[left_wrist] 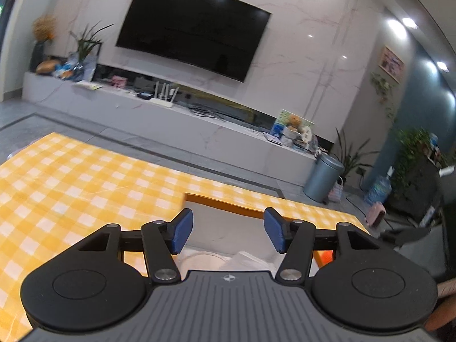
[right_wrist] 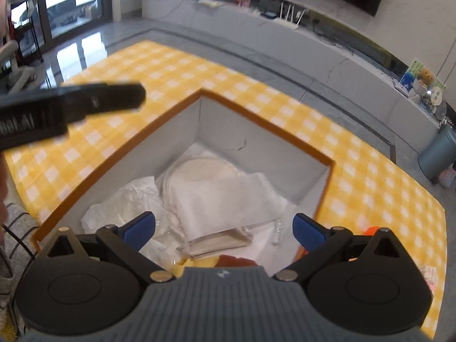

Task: Organize soft objects
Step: 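Move both grippers back over the teddy bear and wipe pack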

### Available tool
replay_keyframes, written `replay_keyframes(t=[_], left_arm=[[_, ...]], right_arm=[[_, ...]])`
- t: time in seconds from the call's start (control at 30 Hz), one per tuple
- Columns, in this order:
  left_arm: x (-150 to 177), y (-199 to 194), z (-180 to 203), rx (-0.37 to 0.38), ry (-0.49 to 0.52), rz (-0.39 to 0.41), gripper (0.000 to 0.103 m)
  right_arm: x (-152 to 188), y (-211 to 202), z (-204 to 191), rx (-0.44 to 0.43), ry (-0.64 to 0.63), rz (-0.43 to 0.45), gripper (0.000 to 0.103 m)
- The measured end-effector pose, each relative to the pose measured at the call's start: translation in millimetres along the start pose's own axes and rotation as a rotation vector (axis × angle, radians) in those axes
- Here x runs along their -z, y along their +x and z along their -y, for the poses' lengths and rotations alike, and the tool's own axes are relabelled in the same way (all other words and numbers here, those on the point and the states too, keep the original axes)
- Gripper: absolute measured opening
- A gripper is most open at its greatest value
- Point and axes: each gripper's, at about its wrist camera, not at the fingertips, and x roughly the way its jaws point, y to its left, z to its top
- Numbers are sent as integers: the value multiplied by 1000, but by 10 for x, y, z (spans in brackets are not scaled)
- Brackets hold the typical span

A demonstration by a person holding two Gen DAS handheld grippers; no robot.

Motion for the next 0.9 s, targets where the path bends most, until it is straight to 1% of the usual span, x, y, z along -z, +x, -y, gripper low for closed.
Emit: replay_keyframes(t=[0.1, 0.17, 0.2, 0.3, 0.4, 0.43, 0.5, 0.57, 0.67, 0.73, 0.83, 0.9], left_arm=[[53, 9, 142, 5, 31, 8, 69], [71, 14, 208, 16, 44, 11, 76], [79, 20, 235, 28, 46, 7, 78], [117, 32, 303, 77, 42, 8, 84], [152, -21, 407, 108, 37, 71, 92], [156, -50, 445, 112, 39, 97, 96], [160, -103, 557, 98, 64, 145, 97], [171, -118, 667, 62, 102, 176, 98], [232, -109, 839, 4, 163, 198, 98], [278, -98, 951, -8, 214, 212, 98], [315, -86, 1113, -23, 246, 206, 98], [347, -88, 1239, -37, 276, 221, 98]], right_arm=[[66, -115, 136, 23, 18, 23, 101], [146, -188, 243, 55, 20, 36, 101], [198, -221, 309, 75, 24, 43, 101], [401, -339, 577, 129, 90, 56, 101], [606, -456, 841, 181, 147, 66, 101], [673, -502, 923, 203, 159, 75, 101], [795, -579, 1102, 250, 196, 90, 101], [902, -648, 1277, 281, 239, 101, 101], [1050, -749, 1503, 317, 301, 135, 101], [1140, -817, 1647, 329, 343, 162, 101], [1274, -881, 1851, 361, 386, 197, 101], [1370, -897, 1978, 391, 414, 207, 101]])
